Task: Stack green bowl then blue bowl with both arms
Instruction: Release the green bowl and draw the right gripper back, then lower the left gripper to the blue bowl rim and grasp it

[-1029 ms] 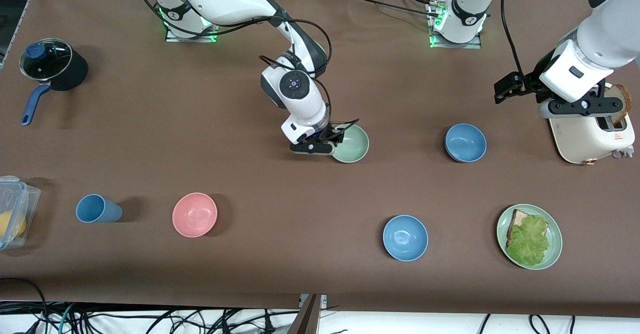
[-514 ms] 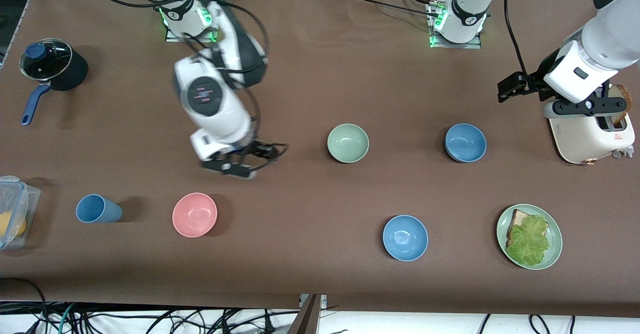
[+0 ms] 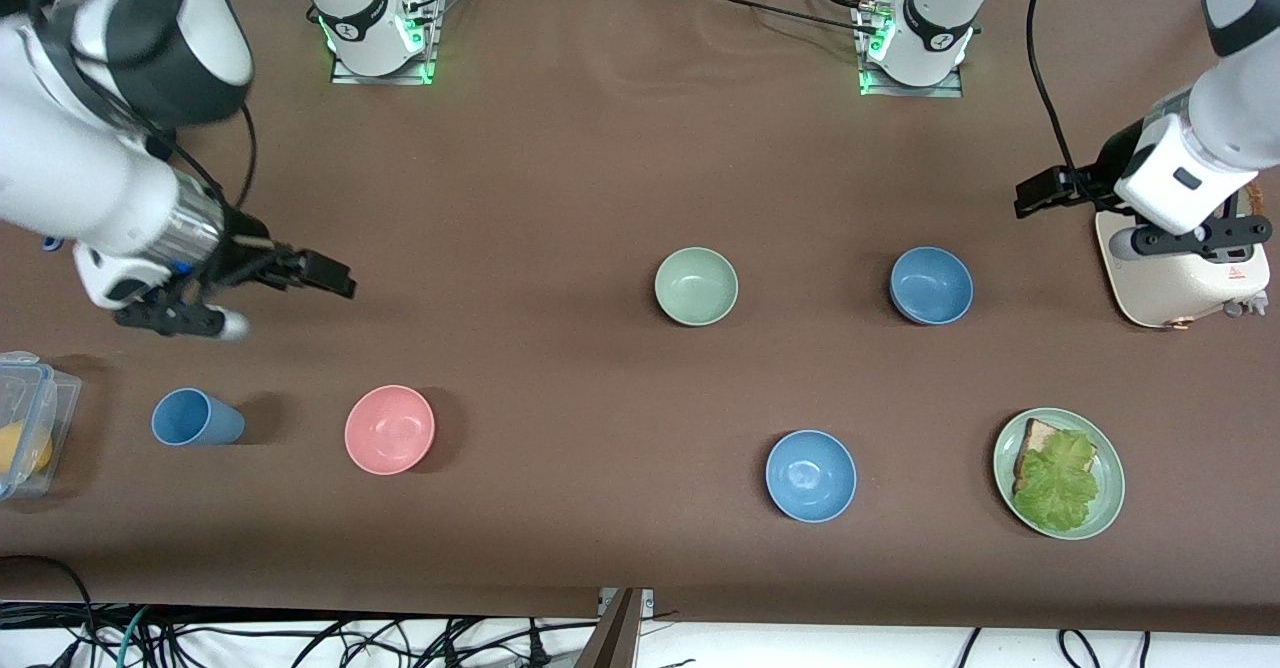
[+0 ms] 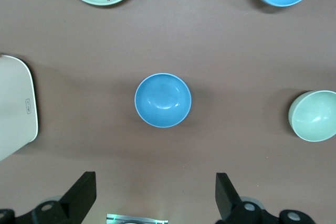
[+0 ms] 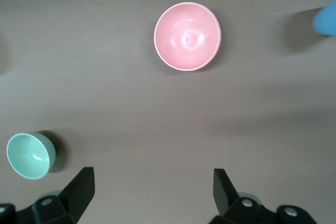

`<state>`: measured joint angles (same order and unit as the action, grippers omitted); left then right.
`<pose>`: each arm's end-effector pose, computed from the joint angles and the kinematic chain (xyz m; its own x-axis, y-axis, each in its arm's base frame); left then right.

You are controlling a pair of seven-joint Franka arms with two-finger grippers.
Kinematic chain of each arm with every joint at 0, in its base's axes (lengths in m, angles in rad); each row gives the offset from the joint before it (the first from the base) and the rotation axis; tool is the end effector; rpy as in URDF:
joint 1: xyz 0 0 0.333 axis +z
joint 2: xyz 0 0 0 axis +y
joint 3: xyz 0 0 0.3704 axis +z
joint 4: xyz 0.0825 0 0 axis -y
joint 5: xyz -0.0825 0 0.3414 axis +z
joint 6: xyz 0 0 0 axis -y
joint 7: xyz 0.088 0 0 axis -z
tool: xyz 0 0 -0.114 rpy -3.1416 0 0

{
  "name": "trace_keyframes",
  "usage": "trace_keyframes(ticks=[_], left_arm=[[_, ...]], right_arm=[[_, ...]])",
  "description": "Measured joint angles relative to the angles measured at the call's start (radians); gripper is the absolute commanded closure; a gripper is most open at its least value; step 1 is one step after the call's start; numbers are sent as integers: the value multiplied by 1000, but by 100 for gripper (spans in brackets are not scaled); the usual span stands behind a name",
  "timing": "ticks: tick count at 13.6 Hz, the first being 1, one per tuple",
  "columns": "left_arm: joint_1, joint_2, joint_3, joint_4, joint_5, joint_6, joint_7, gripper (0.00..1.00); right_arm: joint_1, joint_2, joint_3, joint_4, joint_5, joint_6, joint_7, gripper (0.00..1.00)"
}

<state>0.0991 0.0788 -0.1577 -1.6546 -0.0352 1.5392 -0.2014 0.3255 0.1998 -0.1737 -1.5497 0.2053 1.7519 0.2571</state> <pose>0.5248 -0.0314 0.5937 0.9702 0.1403 -0.1975 0.1446 -0.9895 0.0077 0.5814 0.1197 0.5893 0.9901 -0.1346 -0.0397 -0.1393 -0.9769 -0.1623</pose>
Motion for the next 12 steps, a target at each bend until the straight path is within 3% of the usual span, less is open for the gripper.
trace_keyframes(ticks=[5,7,9,12], left_arm=[[51,131,1,-50,0,100,189,0],[50,127,-7,-189,0,274,213,0],[49,92,-14,-374,5,480,262,0],[64,51,-11,-615,15,779,334,0]], right_arm=[[5,-200,-43,-116,-117,-79,-75,0],[4,-221,-67,-133,-145,-83,-150,0],[-11,-214,-51,-138,-169,-83,-170,0],[-161,-203,97,-139,-177,-83,-186,0]])
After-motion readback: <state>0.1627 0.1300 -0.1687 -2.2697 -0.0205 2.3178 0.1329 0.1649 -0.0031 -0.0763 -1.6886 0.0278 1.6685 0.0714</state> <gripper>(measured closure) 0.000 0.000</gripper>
